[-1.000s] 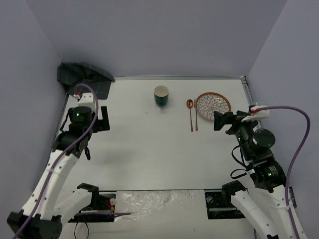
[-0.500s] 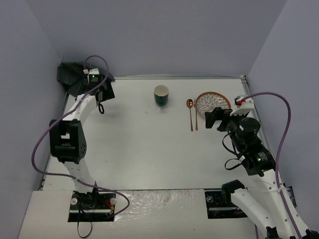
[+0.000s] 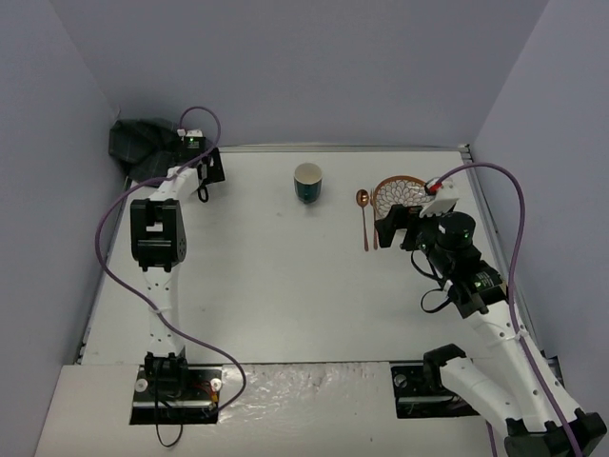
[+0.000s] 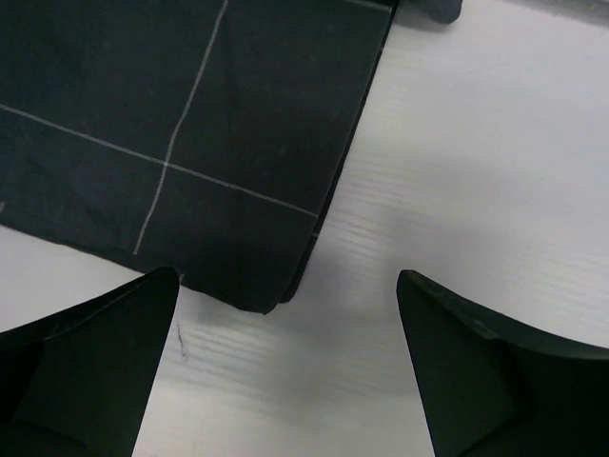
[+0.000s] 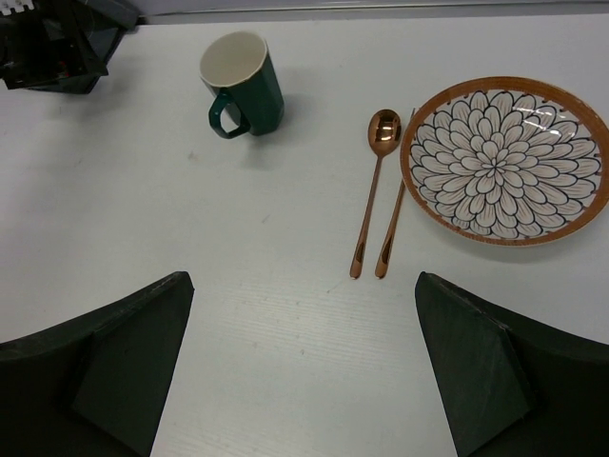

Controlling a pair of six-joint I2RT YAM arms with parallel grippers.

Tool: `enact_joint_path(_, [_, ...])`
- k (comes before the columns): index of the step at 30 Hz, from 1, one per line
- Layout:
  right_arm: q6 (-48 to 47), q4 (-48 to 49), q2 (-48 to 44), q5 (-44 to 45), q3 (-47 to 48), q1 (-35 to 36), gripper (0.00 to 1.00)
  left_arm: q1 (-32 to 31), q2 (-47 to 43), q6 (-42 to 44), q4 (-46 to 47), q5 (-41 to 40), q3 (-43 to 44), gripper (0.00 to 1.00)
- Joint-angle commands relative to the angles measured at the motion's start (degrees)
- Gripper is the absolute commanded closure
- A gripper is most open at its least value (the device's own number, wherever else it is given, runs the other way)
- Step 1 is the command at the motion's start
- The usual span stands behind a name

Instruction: Set the dinner table for one person

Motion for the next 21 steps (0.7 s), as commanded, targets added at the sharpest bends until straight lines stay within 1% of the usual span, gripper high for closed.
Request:
enact_joint_path(1, [0.4,4.7,1.6,-4.0,-0.3,0.4,0.00,0.9,-0.4,1.8,1.0,2.4,4.7,0.03])
enact_joint_path(5, [0.5,4.7,2.5,-6.5,-0.7,0.5,0.00,1.0,3.2,1.2,-3.2,4.5,8.4,0.03])
enact_joint_path(7, [0.5,4.7,2.7,-7.1,-0.7,0.4,0.00,2.9,4.2,0.5,-4.7,4.9,9.5,0.03])
enact_joint_path(9, [0.5,4.8,2.6,-7.8,-0.7,0.4,0.00,3.3,4.8,0.1,-5.4,5.3,10.9,0.07])
enact_joint_path(13, [0.4,4.8,1.6,-8.2,-0.6,0.4,0.00,3.5,8.0,-0.3,-11.2,5.4,16.2,0.26])
enact_joint_path(14, [0.3,4.7,1.2,-8.1,-0.6,0.4,0.00,3.6,8.8,-0.6,-12.7,5.4,17.9,0.33])
enact_joint_path(17, [0.2,4.7,0.4,-8.0,-0.6,0.3,0.00,3.6,10.7,-0.7,-16.1,5.8,21.7,0.61])
enact_joint_path(20, [0.2,4.8,-0.3,-7.6,-0.7,0.4,0.00,3.8,12.6,-0.6,-19.3,6.5,25.0,0.86])
enact_joint_path(21, [0.1,4.7,-0.3,-7.6,-0.6,0.4,0.00,3.8,13.1,-0.5,-20.5,6.6,26.0,0.93])
